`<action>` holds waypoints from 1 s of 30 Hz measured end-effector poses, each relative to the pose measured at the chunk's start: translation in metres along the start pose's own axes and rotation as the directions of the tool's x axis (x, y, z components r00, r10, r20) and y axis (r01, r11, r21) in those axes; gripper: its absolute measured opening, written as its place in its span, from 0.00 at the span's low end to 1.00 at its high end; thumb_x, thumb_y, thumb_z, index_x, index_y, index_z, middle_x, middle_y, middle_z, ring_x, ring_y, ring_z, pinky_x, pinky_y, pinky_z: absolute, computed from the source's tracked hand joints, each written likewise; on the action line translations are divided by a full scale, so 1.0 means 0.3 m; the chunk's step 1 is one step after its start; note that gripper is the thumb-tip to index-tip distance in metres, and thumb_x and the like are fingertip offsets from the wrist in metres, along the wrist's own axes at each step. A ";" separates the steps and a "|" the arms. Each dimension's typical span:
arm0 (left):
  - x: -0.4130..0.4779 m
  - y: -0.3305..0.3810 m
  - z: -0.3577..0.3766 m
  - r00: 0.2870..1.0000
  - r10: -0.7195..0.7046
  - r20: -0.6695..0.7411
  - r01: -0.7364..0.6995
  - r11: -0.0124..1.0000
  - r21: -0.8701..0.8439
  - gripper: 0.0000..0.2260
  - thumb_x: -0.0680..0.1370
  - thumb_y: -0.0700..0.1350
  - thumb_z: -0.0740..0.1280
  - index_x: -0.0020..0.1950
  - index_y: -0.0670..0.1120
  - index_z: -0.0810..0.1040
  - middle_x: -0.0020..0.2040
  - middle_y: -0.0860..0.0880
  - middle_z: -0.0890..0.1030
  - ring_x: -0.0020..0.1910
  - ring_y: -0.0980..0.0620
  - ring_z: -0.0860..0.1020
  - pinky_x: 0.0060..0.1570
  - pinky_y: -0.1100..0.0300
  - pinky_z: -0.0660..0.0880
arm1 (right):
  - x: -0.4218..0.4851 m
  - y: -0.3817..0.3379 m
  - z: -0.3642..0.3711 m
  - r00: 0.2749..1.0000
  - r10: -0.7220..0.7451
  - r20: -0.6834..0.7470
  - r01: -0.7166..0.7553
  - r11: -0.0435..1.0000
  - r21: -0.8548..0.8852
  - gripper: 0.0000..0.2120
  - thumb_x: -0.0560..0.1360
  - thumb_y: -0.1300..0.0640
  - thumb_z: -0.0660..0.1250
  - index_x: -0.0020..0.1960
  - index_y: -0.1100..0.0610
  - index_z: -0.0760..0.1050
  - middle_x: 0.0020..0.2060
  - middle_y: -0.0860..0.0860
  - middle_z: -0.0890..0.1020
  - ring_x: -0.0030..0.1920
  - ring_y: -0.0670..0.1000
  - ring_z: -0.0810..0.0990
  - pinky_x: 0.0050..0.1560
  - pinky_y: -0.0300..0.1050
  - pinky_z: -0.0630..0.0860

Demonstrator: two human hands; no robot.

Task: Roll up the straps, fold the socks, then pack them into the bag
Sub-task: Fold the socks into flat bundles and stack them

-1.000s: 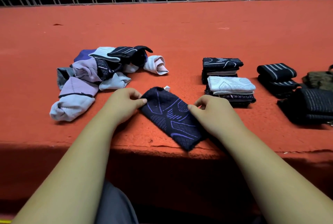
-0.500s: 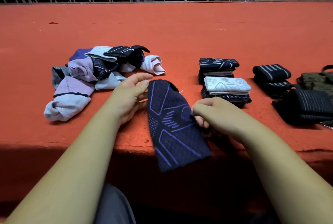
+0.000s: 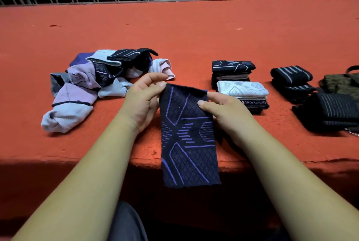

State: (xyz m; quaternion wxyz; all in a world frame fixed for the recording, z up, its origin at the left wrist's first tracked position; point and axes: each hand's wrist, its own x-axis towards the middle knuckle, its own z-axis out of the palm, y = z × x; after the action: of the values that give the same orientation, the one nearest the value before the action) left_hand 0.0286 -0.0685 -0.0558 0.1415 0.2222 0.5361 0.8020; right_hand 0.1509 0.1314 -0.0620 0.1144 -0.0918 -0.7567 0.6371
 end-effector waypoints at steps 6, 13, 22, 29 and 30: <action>-0.005 -0.019 -0.001 0.998 -0.037 -0.047 0.040 0.997 0.066 0.12 0.77 0.36 0.74 0.60 0.43 0.84 0.59 0.42 0.83 0.53 0.50 0.82 0.55 0.57 0.79 | -0.006 0.007 0.010 0.999 -0.026 -0.039 0.026 1.000 0.009 0.09 0.82 0.57 0.70 0.59 0.49 0.85 0.32 0.47 0.74 0.28 0.45 0.70 0.30 0.42 0.66; -0.028 -0.022 0.018 0.996 -0.084 0.003 0.083 0.994 0.076 0.12 0.78 0.31 0.71 0.60 0.42 0.83 0.58 0.45 0.86 0.51 0.49 0.84 0.52 0.58 0.82 | -0.022 -0.006 -0.008 0.986 -0.116 -0.118 0.111 0.993 -0.049 0.12 0.82 0.44 0.71 0.47 0.51 0.84 0.33 0.38 0.81 0.33 0.38 0.76 0.39 0.38 0.73; -0.024 -0.032 0.020 0.996 -0.090 0.009 0.089 0.990 0.110 0.08 0.77 0.33 0.73 0.55 0.41 0.85 0.51 0.40 0.85 0.49 0.43 0.82 0.52 0.52 0.80 | 0.003 -0.013 -0.012 0.971 -0.145 -0.191 0.160 0.985 0.067 0.06 0.80 0.54 0.75 0.55 0.54 0.81 0.36 0.55 0.82 0.38 0.51 0.79 0.42 0.48 0.74; -0.012 -0.042 0.017 0.997 -0.080 -0.010 0.081 0.985 0.154 0.08 0.78 0.33 0.73 0.55 0.41 0.84 0.50 0.41 0.84 0.46 0.47 0.82 0.47 0.56 0.80 | -0.017 -0.029 -0.058 0.983 -0.177 -0.056 0.172 0.981 -0.088 0.10 0.83 0.48 0.70 0.51 0.54 0.82 0.38 0.47 0.80 0.39 0.48 0.76 0.47 0.49 0.74; -0.011 -0.043 0.018 0.996 -0.084 -0.007 0.084 0.984 0.157 0.09 0.78 0.33 0.73 0.56 0.42 0.83 0.50 0.42 0.84 0.45 0.48 0.83 0.46 0.57 0.81 | -0.023 -0.032 -0.065 0.988 -0.153 -0.020 0.151 0.987 -0.055 0.10 0.83 0.47 0.70 0.51 0.54 0.82 0.39 0.48 0.80 0.41 0.48 0.76 0.48 0.50 0.73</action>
State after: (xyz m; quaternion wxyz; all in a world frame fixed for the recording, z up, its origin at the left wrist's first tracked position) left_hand 0.0341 -0.0607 -0.0664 0.1570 0.2097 0.6066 0.7506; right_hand 0.1632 0.1462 -0.0499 0.1694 -0.0446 -0.7766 0.6051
